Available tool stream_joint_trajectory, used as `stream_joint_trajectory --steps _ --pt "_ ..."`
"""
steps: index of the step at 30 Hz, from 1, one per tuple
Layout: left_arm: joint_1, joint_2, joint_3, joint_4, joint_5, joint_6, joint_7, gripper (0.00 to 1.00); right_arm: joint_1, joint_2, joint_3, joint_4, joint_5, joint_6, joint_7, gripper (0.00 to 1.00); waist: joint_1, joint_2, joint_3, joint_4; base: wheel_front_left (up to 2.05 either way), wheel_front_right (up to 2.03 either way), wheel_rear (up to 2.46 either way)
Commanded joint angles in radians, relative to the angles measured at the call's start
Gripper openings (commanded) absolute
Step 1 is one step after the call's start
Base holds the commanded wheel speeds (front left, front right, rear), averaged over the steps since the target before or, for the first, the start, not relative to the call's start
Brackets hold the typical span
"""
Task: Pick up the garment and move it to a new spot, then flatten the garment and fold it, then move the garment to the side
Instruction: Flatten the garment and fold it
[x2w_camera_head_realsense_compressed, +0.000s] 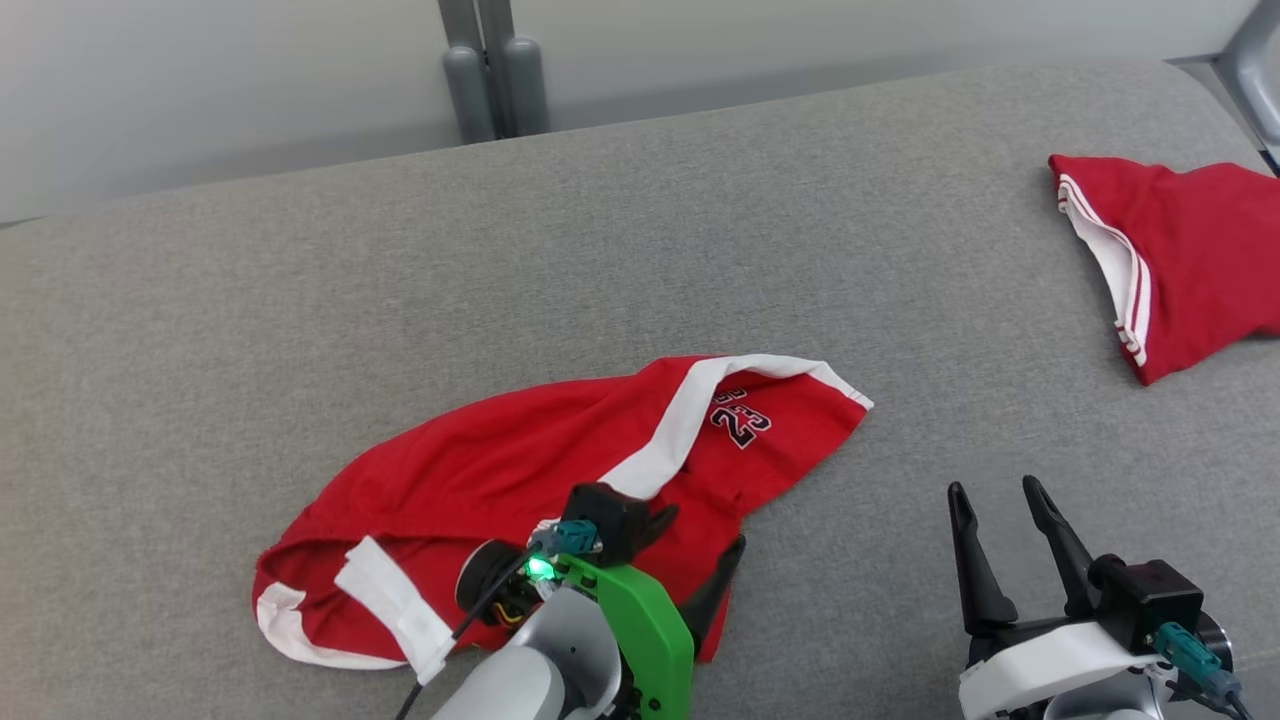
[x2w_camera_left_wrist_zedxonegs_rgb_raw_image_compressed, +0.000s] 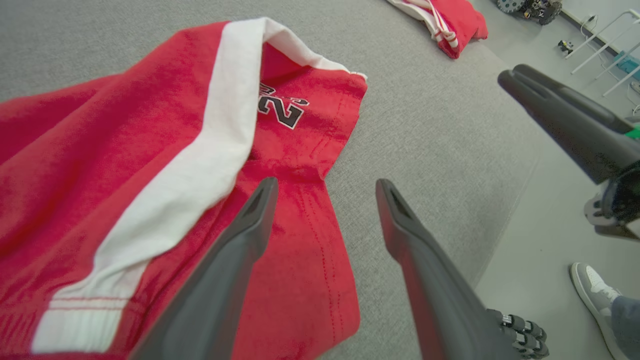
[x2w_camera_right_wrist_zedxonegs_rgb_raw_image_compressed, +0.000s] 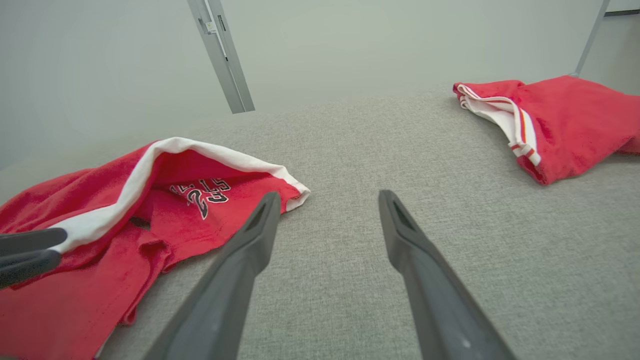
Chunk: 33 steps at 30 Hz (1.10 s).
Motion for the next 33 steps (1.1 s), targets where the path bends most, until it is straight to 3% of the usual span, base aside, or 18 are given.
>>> stream_joint_trajectory --steps 1,6,7,9,22,23,24,25,26,27,29,31,33 --pt "-0.046 0.002 -0.007 0.056 0.020 0.009 0.020 1.00 -0.012 -0.001 0.002 0.003 0.010 -0.001 -0.003 1.00 0.0000 0.0000 0.027 -0.060 0.00 0.00 0.00" --pt "-0.117 0.018 -0.019 0.235 0.072 0.058 0.071 1.00 -0.013 -0.001 0.004 0.009 0.023 -0.001 -0.003 1.00 0.0000 0.0000 0.038 -0.108 0.00 0.00 0.00" --pt "-0.120 0.014 -0.015 0.263 0.064 0.060 0.075 0.82 -0.013 -0.001 0.000 0.008 0.026 -0.001 -0.003 1.00 0.0000 0.0000 0.040 -0.116 0.00 0.00 0.00" --pt "-0.126 0.012 -0.009 0.298 0.047 0.051 0.077 0.00 -0.011 -0.001 -0.003 0.007 0.029 -0.001 -0.003 1.00 0.0000 0.0000 0.042 -0.125 0.00 0.00 0.00" --pt "-0.300 -0.003 0.095 0.354 -0.038 0.037 -0.023 0.00 -0.051 -0.001 0.003 -0.001 0.023 -0.001 -0.003 1.00 0.0000 0.0000 0.107 -0.138 0.00 0.00 0.00" --pt "-0.325 -0.004 0.100 0.377 -0.043 0.035 -0.025 0.07 -0.058 -0.001 0.006 0.003 0.021 -0.001 -0.003 1.00 0.0000 0.0000 0.115 -0.141 0.00 0.00 0.00" --pt "-0.342 -0.003 0.105 0.397 -0.046 0.034 -0.029 0.21 -0.062 -0.001 0.009 0.005 0.020 -0.001 -0.003 1.00 0.0000 0.0000 0.121 -0.143 0.00 0.00 0.00" --pt "-0.368 0.002 0.104 0.423 -0.029 0.037 -0.040 0.54 -0.067 -0.001 0.011 0.008 0.019 -0.001 -0.003 1.00 0.0000 0.0000 0.127 -0.146 0.00 0.00 0.00" --pt "-0.386 0.007 0.104 0.443 -0.021 0.038 -0.050 0.80 -0.071 -0.001 0.013 0.010 0.019 -0.001 -0.003 1.00 0.0000 0.0000 0.133 -0.150 0.00 0.00 0.00" --pt "-0.402 0.008 0.112 0.467 -0.024 0.037 -0.065 0.95 -0.074 -0.001 0.013 0.012 0.021 -0.001 -0.003 1.00 0.0000 0.0000 0.137 -0.153 0.00 0.00 0.00" --pt "-0.433 0.020 0.115 0.507 -0.007 0.043 -0.096 0.91 -0.072 -0.001 0.008 0.018 0.023 -0.001 -0.003 1.00 0.0000 0.0000 0.140 -0.155 0.00 0.00 0.00" --pt "-0.446 0.025 0.124 0.545 -0.010 0.049 -0.122 1.00 -0.067 -0.001 0.002 0.021 0.025 -0.001 -0.003 1.00 0.0000 0.0000 0.139 -0.154 0.00 0.00 0.00" --pt "-0.450 0.030 0.127 0.572 -0.004 0.059 -0.145 1.00 -0.059 -0.001 0.002 0.025 0.023 -0.001 -0.003 1.00 0.0000 0.0000 0.132 -0.152 0.00 0.00 0.00"
